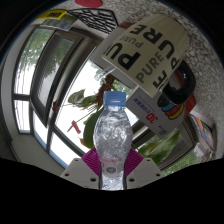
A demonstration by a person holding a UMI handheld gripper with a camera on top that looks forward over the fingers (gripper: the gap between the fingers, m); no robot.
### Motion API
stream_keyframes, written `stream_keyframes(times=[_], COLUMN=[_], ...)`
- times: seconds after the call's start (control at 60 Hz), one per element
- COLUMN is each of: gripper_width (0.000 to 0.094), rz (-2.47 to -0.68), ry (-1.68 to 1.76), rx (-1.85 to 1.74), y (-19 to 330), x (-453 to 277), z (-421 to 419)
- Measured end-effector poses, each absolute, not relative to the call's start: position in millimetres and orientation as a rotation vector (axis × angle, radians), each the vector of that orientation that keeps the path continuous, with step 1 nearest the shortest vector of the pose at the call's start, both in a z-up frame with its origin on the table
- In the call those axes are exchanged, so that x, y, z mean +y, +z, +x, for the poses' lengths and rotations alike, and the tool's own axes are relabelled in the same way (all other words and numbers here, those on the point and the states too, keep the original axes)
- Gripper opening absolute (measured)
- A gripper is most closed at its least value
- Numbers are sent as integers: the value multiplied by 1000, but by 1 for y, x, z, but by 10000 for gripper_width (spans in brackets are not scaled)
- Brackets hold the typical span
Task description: Pour water
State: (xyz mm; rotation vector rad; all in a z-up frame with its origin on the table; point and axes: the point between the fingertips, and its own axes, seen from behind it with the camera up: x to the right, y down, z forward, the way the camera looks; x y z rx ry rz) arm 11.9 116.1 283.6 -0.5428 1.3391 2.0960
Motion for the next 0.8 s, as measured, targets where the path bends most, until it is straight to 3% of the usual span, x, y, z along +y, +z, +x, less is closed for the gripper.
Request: stream_keyframes(times=[0.133, 0.25, 0.367, 0.567, 0.667, 0.8], gripper_width=[268, 266, 266, 265, 265, 265], rz=[-552, -613, -786, -934, -978, -1035], ry=[2118, 2120, 1986, 1418, 986, 528], rx=[1401, 1355, 1126, 564, 366, 196], y=[268, 280, 330, 458, 488, 482], x=[119, 115, 104, 64, 56, 55], z=[16, 15, 17, 79, 125, 172])
